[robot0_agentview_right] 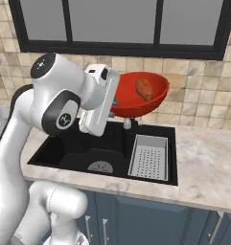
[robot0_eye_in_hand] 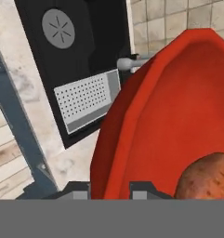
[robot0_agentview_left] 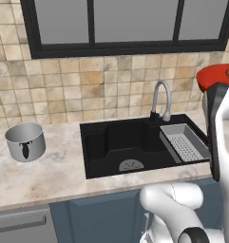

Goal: Pick the sweet potato from the sink and place it in the bowl. Then pick the bowl and place it in the microwave. Then close the microwave door and press the start button.

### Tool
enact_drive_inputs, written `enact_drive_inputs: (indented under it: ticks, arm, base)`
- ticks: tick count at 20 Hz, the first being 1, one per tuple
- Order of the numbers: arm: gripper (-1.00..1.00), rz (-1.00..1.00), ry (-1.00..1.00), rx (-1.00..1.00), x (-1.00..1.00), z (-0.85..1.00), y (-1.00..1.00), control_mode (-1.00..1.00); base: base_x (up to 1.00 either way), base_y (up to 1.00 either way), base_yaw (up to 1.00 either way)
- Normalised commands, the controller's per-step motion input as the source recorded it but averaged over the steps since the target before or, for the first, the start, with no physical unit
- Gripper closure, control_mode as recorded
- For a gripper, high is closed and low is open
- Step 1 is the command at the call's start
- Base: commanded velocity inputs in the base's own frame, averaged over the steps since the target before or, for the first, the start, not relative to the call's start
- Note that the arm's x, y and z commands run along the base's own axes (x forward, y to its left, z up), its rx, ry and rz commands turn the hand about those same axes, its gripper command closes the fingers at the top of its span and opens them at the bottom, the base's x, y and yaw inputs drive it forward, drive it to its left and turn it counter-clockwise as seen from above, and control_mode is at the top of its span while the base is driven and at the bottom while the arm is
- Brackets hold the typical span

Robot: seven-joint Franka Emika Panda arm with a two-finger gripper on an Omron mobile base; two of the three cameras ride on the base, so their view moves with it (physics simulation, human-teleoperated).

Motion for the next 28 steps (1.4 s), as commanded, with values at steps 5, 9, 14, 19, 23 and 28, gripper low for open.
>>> enact_drive_inputs:
  ticks: [5,9,14,19,23,28]
  arm:
    - [1.00,0.23,0.00,0.01,-0.41,0.45,0.81,-1.00]
    - [1.00,0.23,0.00,0.00,-0.21,0.04,0.99,-1.00]
    - [1.00,0.14,0.00,0.00,-0.04,-0.15,0.77,-1.00]
    - [1.00,0.13,0.00,0.00,0.01,-0.04,0.38,-1.00]
    - [1.00,0.05,-0.01,0.01,0.02,0.00,0.04,-1.00]
    - [1.00,0.03,0.01,0.02,0.00,0.00,0.00,-1.00]
  base:
    - [0.00,0.00,0.00]
    - [0.00,0.00,0.00]
    - [0.00,0.00,0.00]
    - [0.00,0.00,0.00]
    - [0.00,0.00,0.00]
    - [0.00,0.00,0.00]
